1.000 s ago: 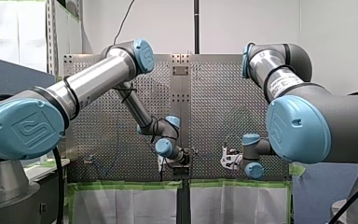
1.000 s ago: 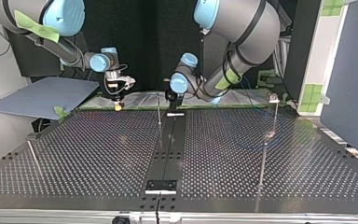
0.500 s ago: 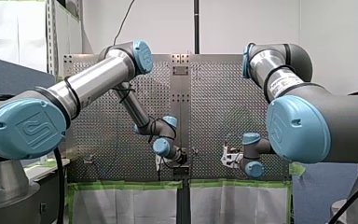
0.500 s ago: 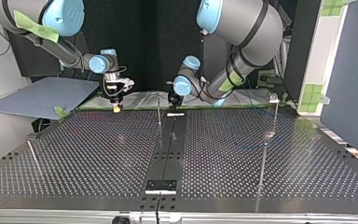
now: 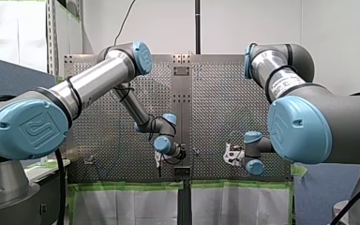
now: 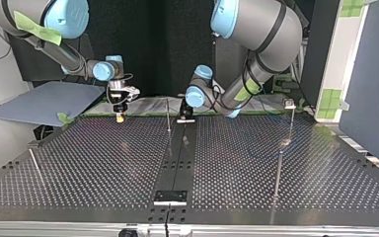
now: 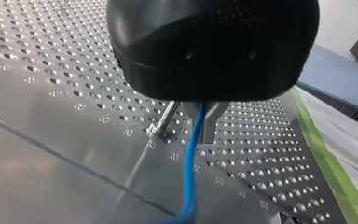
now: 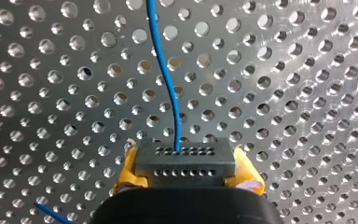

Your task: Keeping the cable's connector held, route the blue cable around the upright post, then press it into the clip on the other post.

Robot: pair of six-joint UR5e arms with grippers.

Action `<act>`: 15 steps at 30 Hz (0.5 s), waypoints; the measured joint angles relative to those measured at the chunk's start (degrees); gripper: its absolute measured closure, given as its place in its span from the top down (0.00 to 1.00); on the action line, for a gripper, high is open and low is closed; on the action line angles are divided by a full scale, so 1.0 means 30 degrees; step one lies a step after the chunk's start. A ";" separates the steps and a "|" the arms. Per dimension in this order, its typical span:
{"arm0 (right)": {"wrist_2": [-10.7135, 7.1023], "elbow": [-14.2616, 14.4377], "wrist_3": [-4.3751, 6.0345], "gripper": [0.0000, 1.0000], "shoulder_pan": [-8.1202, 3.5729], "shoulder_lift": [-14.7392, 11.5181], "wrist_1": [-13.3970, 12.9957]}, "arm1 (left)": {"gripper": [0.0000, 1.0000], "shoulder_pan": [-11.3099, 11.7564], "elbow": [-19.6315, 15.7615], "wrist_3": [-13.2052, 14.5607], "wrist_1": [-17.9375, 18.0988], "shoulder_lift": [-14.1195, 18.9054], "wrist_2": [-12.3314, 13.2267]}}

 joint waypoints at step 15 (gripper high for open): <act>-0.0074 -0.0460 0.0122 0.00 -0.0056 0.0000 0.0059 | 0.11 -0.0021 0.0008 0.0758 0.0616 0.0012 -0.0294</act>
